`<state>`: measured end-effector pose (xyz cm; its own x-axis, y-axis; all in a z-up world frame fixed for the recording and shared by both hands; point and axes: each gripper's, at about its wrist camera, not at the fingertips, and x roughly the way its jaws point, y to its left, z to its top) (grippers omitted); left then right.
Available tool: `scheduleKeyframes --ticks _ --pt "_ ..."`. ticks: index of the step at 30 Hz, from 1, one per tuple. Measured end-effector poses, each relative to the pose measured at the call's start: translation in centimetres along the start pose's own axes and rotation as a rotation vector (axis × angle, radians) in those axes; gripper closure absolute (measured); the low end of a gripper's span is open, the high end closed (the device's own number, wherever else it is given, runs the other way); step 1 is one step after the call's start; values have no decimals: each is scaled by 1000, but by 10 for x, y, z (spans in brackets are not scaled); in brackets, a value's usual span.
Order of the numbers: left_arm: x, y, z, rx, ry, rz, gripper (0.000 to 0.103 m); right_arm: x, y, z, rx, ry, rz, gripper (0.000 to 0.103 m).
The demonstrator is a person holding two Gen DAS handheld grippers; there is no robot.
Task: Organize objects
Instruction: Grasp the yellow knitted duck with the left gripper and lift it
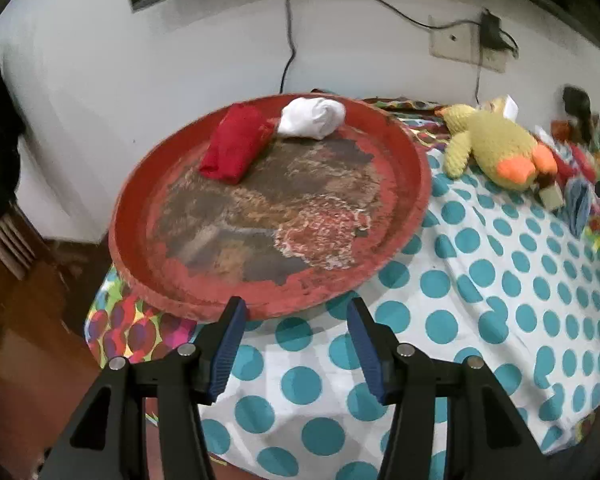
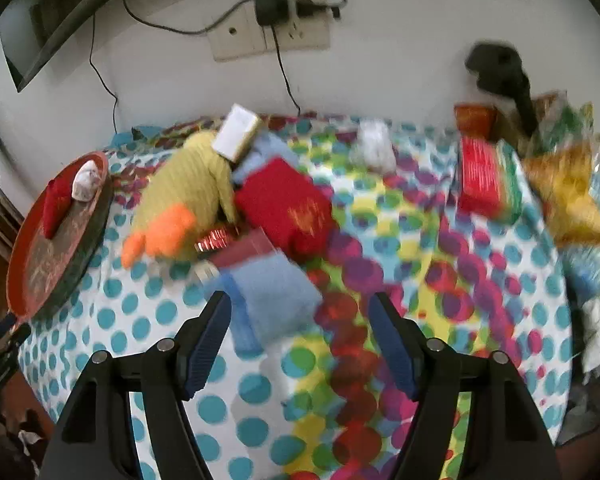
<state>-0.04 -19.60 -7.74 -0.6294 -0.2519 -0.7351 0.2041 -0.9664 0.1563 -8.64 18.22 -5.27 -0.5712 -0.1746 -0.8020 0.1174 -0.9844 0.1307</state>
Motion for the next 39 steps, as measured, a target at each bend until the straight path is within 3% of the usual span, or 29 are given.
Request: scheduleKeyframes --ticks 2,5,8,14,16,17,22,26,35,39 --pt "-5 -11 -1 40 -16 -17 49 7 0 -7 -6 2 16 34" --pt "-25 -23 3 78 -108 53 49 18 7 -11 -17 -9 51 34" --pt "-34 -35 10 117 -128 38 49 29 10 -8 -18 -9 84 34" --pt "-36 -65 41 139 -110 -57 49 39 12 -3 -55 -32 111 36" --pt "-37 -77 58 138 -121 -115 49 44 14 -2 -76 -28 120 51" --pt "-35 -84 65 144 -114 -138 49 47 15 -2 -85 -23 120 51" --pt "-19 -120 115 157 -72 -225 49 49 10 -4 -120 -57 83 64" --pt "12 -137 158 80 -17 -308 49 51 -3 2 -132 -75 25 65" --pt "106 -165 231 -36 217 -434 49 56 -8 4 -122 -67 40 65" --pt "141 -173 248 -108 285 -440 49 59 -9 5 -118 -46 54 65"
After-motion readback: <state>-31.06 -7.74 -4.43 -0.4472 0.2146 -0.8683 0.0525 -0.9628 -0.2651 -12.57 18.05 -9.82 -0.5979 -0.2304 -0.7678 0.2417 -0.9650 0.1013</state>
